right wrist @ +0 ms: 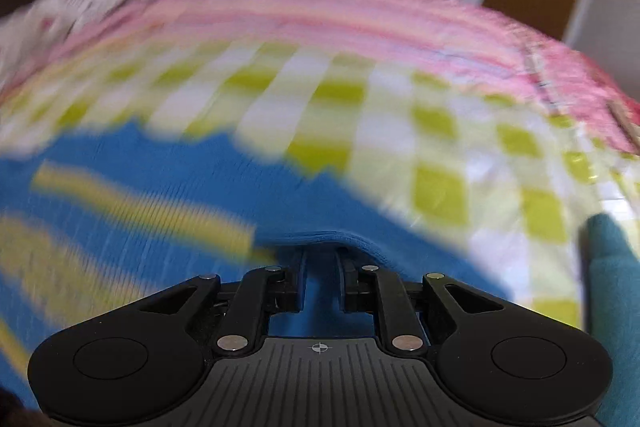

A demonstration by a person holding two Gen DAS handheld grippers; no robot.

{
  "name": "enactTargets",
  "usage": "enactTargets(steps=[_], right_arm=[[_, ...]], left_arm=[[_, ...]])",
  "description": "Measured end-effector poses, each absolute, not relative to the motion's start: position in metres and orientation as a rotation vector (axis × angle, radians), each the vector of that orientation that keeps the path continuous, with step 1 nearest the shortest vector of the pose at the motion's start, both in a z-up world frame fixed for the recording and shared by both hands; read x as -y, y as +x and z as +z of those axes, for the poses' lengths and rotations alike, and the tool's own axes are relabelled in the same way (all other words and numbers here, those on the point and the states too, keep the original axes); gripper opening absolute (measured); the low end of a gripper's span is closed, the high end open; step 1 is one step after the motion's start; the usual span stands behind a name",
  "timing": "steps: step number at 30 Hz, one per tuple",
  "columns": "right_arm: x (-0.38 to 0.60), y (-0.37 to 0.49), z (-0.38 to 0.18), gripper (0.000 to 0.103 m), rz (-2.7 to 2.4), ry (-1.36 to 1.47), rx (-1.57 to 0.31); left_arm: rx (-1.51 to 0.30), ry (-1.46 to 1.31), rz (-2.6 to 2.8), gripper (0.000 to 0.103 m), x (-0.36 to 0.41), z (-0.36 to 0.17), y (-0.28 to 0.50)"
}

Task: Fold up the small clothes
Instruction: 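Carry the sleeve across the sweater body with the right tool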

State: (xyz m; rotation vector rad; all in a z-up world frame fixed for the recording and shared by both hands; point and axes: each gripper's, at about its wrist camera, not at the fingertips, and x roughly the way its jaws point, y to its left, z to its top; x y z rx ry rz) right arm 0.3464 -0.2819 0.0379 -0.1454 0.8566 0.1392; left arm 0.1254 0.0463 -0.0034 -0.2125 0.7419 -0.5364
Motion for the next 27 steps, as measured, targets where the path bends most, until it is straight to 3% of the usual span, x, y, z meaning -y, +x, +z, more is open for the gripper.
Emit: enactTargets(steps=[3, 4, 10, 21, 24, 27], right_arm=[[0.313, 0.350, 0.059, 0.045, 0.038, -0.024, -0.761], [0.322, 0.351, 0.062, 0.048, -0.015, -0.027, -0.745], [0.358, 0.336, 0.055, 0.048, -0.080, -0.015, -0.795], [0.316, 0.373, 0.023, 0.048, -0.012, -0.184, -0.890], [0.314, 0.380, 0.017, 0.042, -0.026, -0.205, -0.912], [0.316, 0.376, 0.023, 0.018, -0.003, -0.130, -0.931]], left_arm=[[-0.744, -0.222, -0.532, 0.051, -0.049, -0.005, 0.127], [-0.746, -0.224, -0.530, 0.051, -0.050, -0.006, 0.128], [-0.741, -0.235, -0.527, 0.051, -0.052, -0.005, 0.127], [-0.751, -0.233, -0.522, 0.051, -0.051, -0.008, 0.128], [-0.740, -0.226, -0.520, 0.051, -0.052, -0.006, 0.127], [-0.739, -0.230, -0.521, 0.051, -0.054, -0.006, 0.128]])
